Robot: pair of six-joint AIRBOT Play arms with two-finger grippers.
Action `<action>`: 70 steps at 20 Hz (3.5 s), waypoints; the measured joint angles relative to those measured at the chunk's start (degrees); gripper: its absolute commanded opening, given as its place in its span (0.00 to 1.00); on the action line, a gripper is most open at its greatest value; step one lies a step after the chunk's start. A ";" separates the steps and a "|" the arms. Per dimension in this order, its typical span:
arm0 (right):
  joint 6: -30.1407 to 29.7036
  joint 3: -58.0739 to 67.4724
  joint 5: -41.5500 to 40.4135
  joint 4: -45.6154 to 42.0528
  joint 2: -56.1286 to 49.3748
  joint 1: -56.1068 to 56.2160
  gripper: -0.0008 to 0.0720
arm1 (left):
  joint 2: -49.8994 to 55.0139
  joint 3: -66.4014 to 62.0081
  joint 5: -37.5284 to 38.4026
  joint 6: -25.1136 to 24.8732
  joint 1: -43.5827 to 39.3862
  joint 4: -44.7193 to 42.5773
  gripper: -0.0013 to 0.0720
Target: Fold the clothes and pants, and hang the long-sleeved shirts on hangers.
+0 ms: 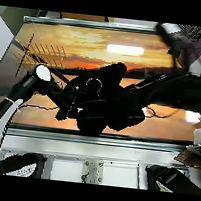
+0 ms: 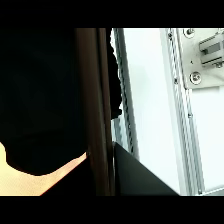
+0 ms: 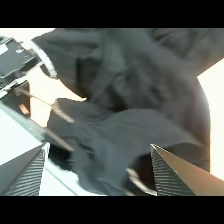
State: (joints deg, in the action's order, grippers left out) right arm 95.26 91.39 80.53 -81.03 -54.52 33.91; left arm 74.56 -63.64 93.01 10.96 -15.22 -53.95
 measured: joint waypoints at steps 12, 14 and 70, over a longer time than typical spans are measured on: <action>-21.68 -6.86 0.74 4.52 4.24 -16.17 0.99 | 0.00 0.00 -0.02 0.00 0.00 0.00 0.03; -28.44 -10.32 1.18 14.14 4.28 -24.85 0.99 | 0.00 0.00 -0.02 0.00 0.00 0.00 0.03; -97.02 -47.93 12.20 63.06 -5.57 -46.82 0.99 | 0.02 0.00 0.59 0.00 0.04 -0.57 0.03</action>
State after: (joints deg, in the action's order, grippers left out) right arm -1.76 43.46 92.73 -17.98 -60.10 -12.91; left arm 74.59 -63.64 93.60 10.96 -15.18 -54.52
